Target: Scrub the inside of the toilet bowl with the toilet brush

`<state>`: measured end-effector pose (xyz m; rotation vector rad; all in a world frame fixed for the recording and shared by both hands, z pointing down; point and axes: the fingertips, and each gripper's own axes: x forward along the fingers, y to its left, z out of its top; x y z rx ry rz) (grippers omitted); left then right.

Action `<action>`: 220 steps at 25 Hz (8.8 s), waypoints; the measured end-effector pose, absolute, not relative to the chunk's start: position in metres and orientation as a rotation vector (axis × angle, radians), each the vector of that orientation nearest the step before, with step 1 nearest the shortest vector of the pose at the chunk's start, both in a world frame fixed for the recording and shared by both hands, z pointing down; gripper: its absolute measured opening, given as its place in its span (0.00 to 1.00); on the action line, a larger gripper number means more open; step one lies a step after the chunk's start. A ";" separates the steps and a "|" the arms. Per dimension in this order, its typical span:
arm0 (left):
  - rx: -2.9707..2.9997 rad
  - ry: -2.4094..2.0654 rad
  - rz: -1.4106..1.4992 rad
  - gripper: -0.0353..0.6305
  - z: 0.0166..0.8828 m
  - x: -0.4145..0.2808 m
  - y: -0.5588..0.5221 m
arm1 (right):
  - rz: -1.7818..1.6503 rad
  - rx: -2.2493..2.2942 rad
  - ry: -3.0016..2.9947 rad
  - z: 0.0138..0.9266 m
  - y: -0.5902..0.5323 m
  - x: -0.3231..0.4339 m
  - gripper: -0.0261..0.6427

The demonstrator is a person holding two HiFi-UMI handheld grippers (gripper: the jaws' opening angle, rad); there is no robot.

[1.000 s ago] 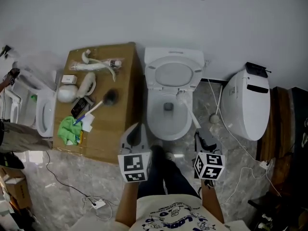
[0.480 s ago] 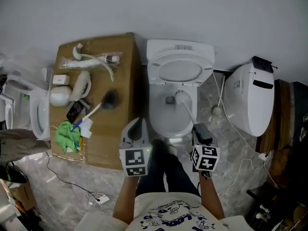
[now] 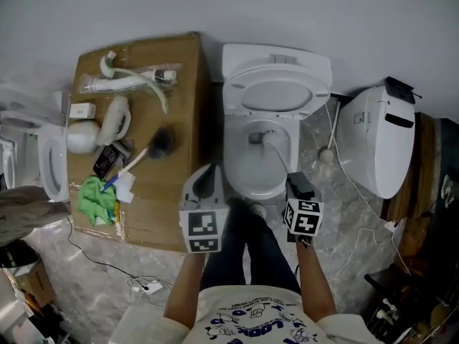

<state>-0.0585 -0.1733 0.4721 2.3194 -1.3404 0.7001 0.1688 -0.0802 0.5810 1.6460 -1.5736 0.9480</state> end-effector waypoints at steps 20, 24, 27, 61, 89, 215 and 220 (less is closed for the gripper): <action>2.243 -1.380 0.747 0.06 0.516 -0.038 -0.174 | 0.981 1.443 -1.513 0.681 -0.140 0.194 0.28; 2.224 -1.391 0.759 0.06 0.523 -0.034 -0.173 | 0.996 1.438 -1.518 0.690 -0.150 0.196 0.28; 2.212 -1.399 0.758 0.06 0.526 -0.032 -0.174 | 0.982 1.420 -1.519 0.696 -0.155 0.195 0.28; 2.079 -1.438 0.784 0.06 0.560 -0.049 -0.160 | 0.604 0.845 -1.742 0.752 -0.144 0.103 0.28; 2.070 -1.436 0.760 0.06 0.559 -0.037 -0.153 | 0.255 0.346 -1.630 0.776 -0.087 0.126 0.28; 2.034 -1.436 0.754 0.06 0.570 -0.034 -0.154 | 0.415 0.615 -1.551 0.803 -0.155 0.169 0.28; 2.029 -1.452 0.739 0.06 0.566 -0.039 -0.159 | 0.330 0.654 -1.550 0.786 -0.173 0.185 0.28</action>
